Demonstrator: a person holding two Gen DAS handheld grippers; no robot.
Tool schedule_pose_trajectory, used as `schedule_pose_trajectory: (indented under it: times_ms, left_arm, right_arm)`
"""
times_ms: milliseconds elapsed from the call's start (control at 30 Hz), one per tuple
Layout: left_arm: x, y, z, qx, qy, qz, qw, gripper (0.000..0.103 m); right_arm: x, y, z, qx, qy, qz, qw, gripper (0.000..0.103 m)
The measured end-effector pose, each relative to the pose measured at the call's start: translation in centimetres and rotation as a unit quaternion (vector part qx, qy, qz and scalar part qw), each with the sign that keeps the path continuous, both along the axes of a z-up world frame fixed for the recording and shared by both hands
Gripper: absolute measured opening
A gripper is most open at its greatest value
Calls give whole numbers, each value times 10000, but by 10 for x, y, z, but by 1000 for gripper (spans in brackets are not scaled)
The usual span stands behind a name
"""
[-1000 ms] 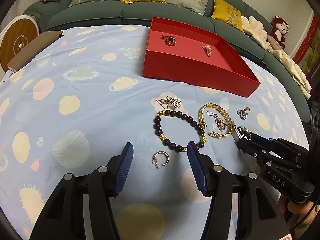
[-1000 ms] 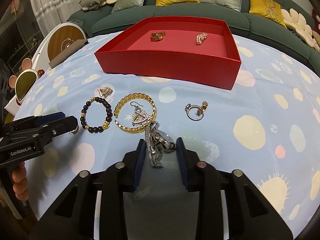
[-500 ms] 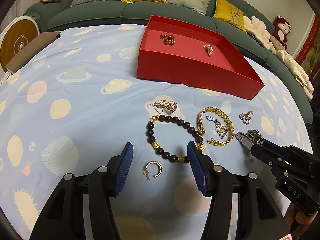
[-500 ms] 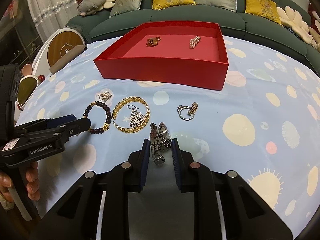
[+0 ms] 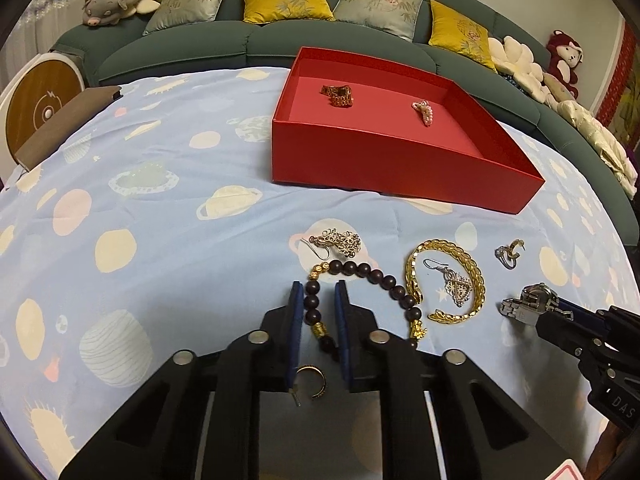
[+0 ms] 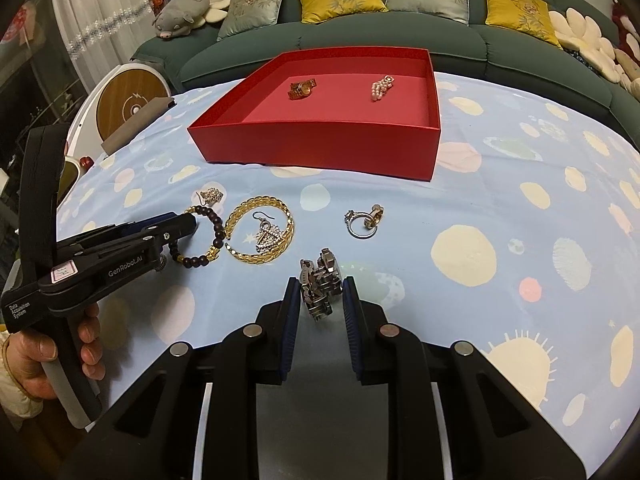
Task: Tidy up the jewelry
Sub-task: 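Grasp the black beaded bracelet with the left tool while the right tool lifts the silver watch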
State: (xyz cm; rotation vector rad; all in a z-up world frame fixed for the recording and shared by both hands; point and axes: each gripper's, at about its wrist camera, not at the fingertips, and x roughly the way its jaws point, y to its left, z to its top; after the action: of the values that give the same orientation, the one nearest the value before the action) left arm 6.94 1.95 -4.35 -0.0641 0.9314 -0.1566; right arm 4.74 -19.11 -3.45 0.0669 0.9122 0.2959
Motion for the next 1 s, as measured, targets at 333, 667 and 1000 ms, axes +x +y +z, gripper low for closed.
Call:
schedule_pose_trajectory:
  times_ms: [333,667,1000]
  left_arm:
    - [-8,-5,12,-45,-93,-159,9998,5]
    - [-15,-7,30,-222,-216,-263,9992,5]
    - [-17,-7,30,-225,-183,-325,9990,5]
  right_arm:
    - [-1,-4,8,60,-72,-29,10000,17]
    - [5,-8,7,215,10,-116,9997,4]
    - [9,-5,-4,29,18,-155,9999,43]
